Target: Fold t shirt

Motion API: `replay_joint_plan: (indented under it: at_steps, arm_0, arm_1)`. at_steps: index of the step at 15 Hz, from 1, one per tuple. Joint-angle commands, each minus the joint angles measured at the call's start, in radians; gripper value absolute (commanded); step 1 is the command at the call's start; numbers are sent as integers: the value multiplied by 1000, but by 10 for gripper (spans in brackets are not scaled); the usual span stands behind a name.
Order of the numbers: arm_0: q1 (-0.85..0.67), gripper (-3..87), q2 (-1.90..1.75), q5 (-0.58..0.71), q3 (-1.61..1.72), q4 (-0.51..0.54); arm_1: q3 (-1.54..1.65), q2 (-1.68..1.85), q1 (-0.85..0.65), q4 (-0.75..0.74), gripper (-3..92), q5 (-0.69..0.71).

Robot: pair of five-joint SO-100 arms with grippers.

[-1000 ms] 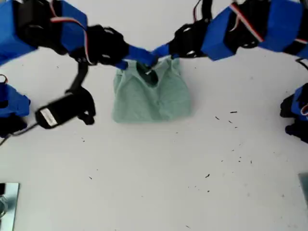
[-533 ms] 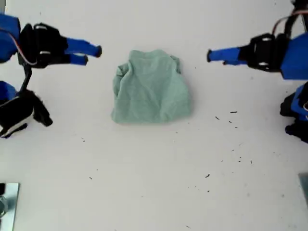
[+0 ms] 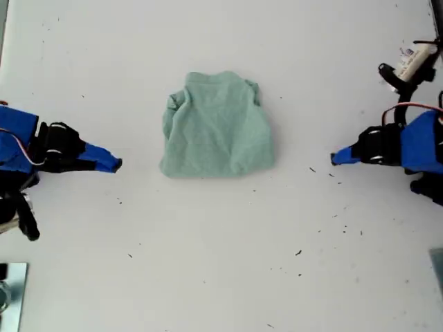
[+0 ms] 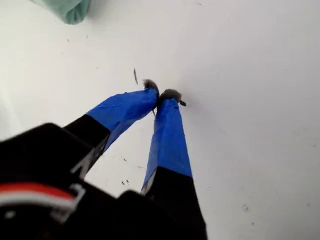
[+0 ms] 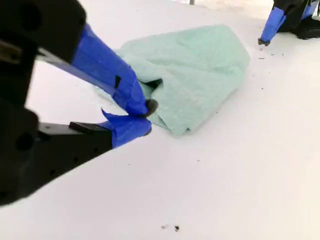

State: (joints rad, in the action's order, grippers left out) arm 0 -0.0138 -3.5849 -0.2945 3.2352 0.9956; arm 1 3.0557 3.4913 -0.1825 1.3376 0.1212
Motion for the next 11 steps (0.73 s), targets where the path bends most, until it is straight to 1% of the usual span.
replay_joint_plan:
  at_steps: [1,2,3,4,6,8,11]
  arm_0:
    - [23,23,-14,-41,17,11]
    - [-80,100,-12,133,6,37]
    - [-181,152,-12,313,-2,48]
    - [-265,157,-15,411,6,37]
    - [-405,157,-15,411,6,37]
    - [-506,157,-15,411,6,37]
    - [-588,157,-15,411,6,37]
  arm_1:
    - [51,12,3,-2,36,495]
    - [49,12,-3,5,35,664]
    - [49,12,5,5,33,658]
    - [49,12,5,5,33,658]
    - [49,12,5,5,33,658]
    - [49,12,5,5,33,658]
    - [49,12,5,5,33,658]
